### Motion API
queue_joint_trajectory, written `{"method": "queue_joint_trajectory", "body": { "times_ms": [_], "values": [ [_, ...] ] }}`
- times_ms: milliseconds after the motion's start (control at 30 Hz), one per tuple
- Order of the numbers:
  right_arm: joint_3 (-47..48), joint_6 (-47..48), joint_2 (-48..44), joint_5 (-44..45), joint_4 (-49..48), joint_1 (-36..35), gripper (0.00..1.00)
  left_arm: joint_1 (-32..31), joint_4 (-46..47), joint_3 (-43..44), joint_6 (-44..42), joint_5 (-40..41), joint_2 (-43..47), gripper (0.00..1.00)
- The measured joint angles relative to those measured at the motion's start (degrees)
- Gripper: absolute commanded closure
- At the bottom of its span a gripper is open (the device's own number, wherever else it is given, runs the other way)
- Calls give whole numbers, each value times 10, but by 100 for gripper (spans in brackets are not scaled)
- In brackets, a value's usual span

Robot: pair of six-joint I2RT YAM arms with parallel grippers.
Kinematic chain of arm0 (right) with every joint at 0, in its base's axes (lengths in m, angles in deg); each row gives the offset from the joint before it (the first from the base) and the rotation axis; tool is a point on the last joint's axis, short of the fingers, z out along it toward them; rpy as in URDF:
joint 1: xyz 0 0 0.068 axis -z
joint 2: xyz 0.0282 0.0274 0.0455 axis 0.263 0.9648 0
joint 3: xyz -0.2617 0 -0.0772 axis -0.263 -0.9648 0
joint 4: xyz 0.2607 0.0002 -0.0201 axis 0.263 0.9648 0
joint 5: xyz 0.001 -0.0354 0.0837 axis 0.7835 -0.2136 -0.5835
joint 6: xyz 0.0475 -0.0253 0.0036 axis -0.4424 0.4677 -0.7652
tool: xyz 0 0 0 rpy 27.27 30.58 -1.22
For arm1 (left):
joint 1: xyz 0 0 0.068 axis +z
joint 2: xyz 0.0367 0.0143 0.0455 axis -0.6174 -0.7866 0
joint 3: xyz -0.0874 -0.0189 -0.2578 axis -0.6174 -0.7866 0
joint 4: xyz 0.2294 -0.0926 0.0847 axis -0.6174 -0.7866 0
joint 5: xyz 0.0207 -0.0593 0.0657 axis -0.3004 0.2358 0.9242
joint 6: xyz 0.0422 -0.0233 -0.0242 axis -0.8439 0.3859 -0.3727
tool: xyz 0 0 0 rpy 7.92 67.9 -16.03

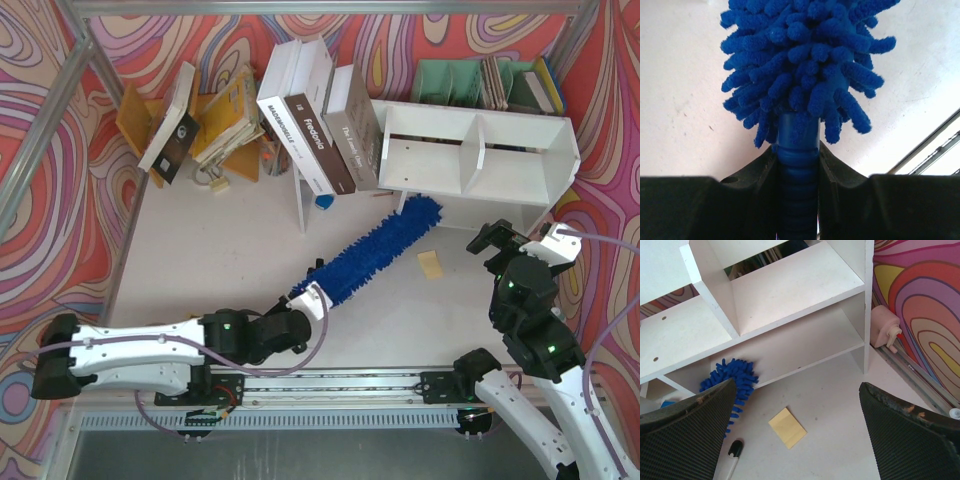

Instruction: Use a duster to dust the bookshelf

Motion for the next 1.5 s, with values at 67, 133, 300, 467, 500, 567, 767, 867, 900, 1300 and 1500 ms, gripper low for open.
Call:
{"method": "queue_joint_trajectory", "body": {
  "times_ms": [67, 133, 300, 467, 500, 567, 767, 867, 900, 1300, 1500],
  "values": [
    [0, 0, 0, 0, 0, 0, 1, 0, 4, 0, -14, 4, 33, 100],
    [0, 0, 0, 0, 0, 0, 1, 0, 5, 2, -29, 7, 72, 100],
    [0, 0, -1, 0, 0, 0, 1, -1, 9, 4, -50, 20, 124, 100],
    [0, 0, -1, 0, 0, 0, 1, -1, 12, -2, -28, 14, 100, 100],
    [0, 0, -1, 0, 0, 0, 1, -1, 16, -6, -17, 12, 89, 100],
    [0, 0, -1, 0, 0, 0, 1, -1, 28, -17, 4, 7, 62, 100],
    [0, 0, -2, -2, 0, 0, 1, -1, 59, -40, 49, -13, -24, 100],
    [0, 0, -4, -3, 0, 0, 1, -7, 70, -40, 54, -7, -29, 100],
    [0, 0, -5, -3, 0, 0, 1, -9, 74, -40, 54, -4, -25, 100],
    [0, -1, -13, -2, 1, 0, 1, -139, -7, 52, 100, 109, -24, 100],
    [0, -1, -13, -3, 2, 0, 1, -217, -128, 117, 230, 180, -55, 100]
  ]
}}
